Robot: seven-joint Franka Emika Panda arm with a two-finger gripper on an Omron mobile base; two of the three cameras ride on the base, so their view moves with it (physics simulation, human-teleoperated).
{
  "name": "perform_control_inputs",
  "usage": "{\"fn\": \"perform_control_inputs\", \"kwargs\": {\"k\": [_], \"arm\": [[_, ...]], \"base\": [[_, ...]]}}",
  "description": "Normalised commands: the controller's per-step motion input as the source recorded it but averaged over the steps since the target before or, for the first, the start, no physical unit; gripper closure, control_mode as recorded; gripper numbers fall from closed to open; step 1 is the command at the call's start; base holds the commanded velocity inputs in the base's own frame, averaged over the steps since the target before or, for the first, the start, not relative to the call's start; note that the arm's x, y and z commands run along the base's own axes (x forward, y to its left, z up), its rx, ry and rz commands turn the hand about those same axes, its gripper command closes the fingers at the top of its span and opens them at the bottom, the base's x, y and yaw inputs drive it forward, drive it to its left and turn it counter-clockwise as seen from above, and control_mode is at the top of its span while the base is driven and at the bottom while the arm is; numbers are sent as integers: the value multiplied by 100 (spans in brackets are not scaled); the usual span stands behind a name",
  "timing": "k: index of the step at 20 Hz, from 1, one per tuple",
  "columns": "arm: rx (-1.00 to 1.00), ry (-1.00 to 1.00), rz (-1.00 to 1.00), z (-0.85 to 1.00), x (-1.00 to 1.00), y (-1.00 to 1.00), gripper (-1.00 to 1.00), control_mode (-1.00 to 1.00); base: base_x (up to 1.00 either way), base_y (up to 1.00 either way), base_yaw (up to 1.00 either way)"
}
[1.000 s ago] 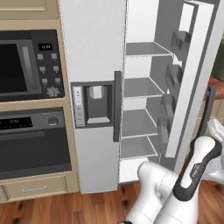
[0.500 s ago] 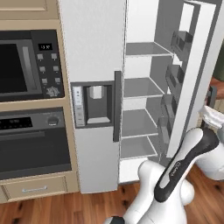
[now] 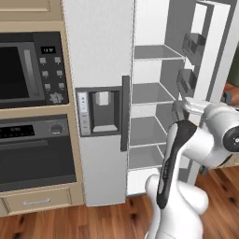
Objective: Place one of the steaks on the plate and the other in the bowl. Then place the bowl in the fridge.
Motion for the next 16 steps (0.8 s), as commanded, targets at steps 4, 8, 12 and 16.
{"fn": "perform_control_inputs", "kwargs": {"k": [4,8,12,16], "arm": [[-18,-1,-9,-55,75,3,100,-100],[-14,1,-13,-41,76,-8,100,-100],[-5,2,-9,-16,69,-25,100,-100],[2,23,-4,0,31,-50,100,-100]], "base": [[0,0,0],[0,0,0],[0,0,0],[0,0,0]]}}
